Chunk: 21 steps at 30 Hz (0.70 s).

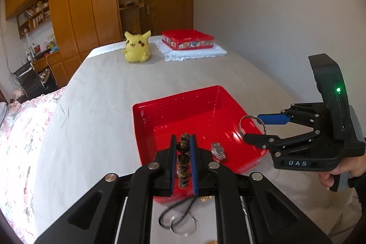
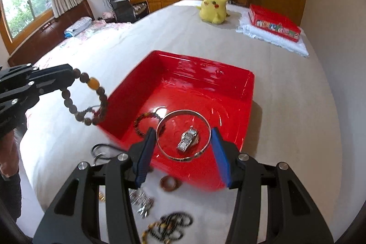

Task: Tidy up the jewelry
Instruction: 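Carry the bangle and wooden bracelet into the red tray and open both grippers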

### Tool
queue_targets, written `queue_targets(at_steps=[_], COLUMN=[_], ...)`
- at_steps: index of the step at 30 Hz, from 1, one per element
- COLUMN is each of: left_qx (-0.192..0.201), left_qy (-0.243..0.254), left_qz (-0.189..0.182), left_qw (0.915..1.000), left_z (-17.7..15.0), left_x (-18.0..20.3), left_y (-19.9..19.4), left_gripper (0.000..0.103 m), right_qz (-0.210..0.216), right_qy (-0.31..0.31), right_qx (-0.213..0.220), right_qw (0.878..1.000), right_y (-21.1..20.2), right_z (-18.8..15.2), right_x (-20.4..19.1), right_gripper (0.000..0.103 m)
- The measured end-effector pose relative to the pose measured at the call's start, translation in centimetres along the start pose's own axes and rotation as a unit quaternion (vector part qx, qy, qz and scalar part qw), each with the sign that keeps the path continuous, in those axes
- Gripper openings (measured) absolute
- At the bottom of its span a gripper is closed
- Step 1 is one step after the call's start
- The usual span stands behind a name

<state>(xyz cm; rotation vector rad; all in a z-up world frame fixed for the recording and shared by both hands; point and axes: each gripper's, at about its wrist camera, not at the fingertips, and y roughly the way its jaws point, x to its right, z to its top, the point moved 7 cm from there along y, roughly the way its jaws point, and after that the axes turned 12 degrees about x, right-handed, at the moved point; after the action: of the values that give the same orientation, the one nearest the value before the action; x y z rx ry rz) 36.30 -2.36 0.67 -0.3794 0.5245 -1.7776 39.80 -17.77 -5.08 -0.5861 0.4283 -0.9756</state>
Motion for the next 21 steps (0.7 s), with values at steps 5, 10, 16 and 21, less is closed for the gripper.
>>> queue_targets(at_steps=[5, 10, 16, 21], left_qx=[-0.039, -0.085, -0.113, -0.12], left_qy=[-0.005, -0.017, -0.022, -0.018], left_qz=[-0.002, -0.006, -0.003, 0.007], left_qw=[0.9992, 0.9962, 0.9934, 0.9926], left_z=[-1.2, -4.0, -6.5, -7.1], left_x=[-0.6, -0.9, -1.4, -2.0], left_y=[5.8, 10.6, 13.2, 13.9], left_gripper=[0.01, 0.01, 0.011, 0.034], right_qz=[-0.016, -0.032, -0.043, -0.049], right_qy=[0.004, 0.003, -0.008, -0.033], right_qx=[-0.035, -0.062, -0.087, -0.113], right_qw=[0.999, 0.998, 0.995, 0.992], right_y=[4.7, 7.8, 9.8, 11.1], right_z=[-0.2, -0.9, -1.9, -3.1], right_x=[1.4, 2.4, 2.6, 2.2], right_gripper=[0.048, 0.048, 0.048, 0.051])
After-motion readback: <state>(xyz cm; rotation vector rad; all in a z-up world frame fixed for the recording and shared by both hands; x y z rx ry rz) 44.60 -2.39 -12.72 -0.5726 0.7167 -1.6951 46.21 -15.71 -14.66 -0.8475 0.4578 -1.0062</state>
